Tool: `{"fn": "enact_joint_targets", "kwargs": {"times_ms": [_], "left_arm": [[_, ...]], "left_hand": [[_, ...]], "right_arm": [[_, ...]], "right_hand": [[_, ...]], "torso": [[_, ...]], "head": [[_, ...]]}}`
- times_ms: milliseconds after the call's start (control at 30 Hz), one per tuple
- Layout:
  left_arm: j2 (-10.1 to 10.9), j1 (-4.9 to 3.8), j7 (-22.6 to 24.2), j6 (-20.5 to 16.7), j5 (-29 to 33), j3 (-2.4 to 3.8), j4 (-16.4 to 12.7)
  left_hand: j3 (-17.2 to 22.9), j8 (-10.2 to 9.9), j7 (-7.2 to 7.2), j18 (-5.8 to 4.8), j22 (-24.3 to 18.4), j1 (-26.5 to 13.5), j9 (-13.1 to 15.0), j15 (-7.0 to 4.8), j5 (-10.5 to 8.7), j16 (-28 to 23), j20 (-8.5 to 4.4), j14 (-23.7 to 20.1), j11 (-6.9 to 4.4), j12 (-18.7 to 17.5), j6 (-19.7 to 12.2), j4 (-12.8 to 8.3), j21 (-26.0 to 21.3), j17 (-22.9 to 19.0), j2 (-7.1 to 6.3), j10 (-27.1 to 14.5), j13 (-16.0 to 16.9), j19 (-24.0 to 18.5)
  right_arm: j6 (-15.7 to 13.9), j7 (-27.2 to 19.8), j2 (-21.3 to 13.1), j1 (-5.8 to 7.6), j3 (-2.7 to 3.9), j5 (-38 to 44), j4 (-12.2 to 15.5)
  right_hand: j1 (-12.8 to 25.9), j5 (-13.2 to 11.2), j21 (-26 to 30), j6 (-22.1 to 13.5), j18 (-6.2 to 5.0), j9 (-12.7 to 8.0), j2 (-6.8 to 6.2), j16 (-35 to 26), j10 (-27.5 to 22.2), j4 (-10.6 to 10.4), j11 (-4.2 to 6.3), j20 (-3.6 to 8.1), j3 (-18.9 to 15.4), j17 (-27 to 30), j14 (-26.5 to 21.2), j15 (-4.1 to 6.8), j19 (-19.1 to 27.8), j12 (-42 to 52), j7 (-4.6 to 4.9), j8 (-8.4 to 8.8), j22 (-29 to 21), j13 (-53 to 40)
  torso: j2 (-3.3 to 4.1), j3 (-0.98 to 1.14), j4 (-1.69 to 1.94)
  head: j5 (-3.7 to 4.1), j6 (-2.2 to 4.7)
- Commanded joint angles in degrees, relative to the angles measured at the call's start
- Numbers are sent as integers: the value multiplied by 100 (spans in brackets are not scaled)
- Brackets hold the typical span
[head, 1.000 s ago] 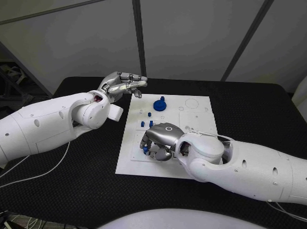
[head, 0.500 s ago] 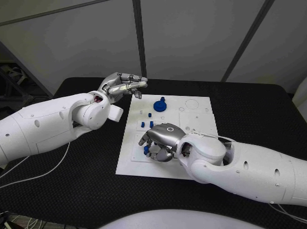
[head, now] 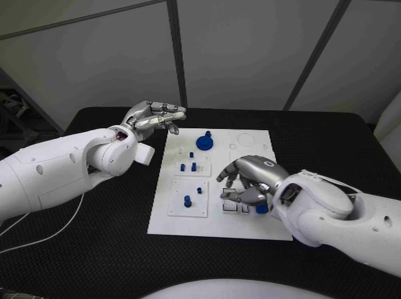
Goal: Assemble the parts on the task board
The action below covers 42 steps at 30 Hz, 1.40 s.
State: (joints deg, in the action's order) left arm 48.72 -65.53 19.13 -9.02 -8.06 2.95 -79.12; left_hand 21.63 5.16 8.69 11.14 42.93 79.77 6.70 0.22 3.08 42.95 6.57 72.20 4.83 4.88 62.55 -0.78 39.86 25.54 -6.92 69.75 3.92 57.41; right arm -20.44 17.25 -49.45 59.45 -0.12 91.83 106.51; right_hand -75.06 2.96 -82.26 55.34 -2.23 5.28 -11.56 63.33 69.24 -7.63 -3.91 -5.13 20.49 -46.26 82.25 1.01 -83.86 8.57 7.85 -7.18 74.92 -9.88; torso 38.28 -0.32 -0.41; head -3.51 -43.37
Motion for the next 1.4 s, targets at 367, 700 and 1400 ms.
{"fn": "enact_joint_targets", "kwargs": {"times_ms": [367,700,1400], "left_arm": [[3,44,149,-85,19,-24,-31],[9,98,216,-78,20,-27,-61],[32,134,221,-40,20,-27,-85]], "left_hand": [[-21,-18,-10,-71,-9,-11,8,16,-32,-40,1,5,7,-9,14,-11,-42,-7,34,-2,8,32],[-25,-17,-10,-71,-12,-15,10,16,-31,-42,0,8,7,-7,19,-9,-46,-8,41,2,9,36],[-30,-16,-11,-71,-16,-21,11,16,-31,-46,0,11,6,-6,23,-6,-53,-10,53,6,9,42]], "right_arm": [[-788,918,-1305,-12,45,-1533,355],[-353,1696,-1338,-218,44,-446,496],[15,2034,-797,-514,43,-45,95]], "right_hand": [[597,50,-774,909,223,979,113,1386,1280,-886,571,407,-837,-1942,406,423,-614,4907,-457,-488,1508,-4618],[770,15,-774,608,223,1769,126,1705,1101,-911,496,379,-1418,-2457,442,396,-614,5933,-458,-456,1508,-5788],[812,21,-774,546,223,2090,166,1712,1031,-910,487,369,-1555,-2466,427,389,-614,5953,-454,-433,1508,-5872]], "torso": [[-29,-20,-129],[-38,-35,-106],[-28,-32,-101]], "head": [[338,37],[419,-18],[451,-7]]}}
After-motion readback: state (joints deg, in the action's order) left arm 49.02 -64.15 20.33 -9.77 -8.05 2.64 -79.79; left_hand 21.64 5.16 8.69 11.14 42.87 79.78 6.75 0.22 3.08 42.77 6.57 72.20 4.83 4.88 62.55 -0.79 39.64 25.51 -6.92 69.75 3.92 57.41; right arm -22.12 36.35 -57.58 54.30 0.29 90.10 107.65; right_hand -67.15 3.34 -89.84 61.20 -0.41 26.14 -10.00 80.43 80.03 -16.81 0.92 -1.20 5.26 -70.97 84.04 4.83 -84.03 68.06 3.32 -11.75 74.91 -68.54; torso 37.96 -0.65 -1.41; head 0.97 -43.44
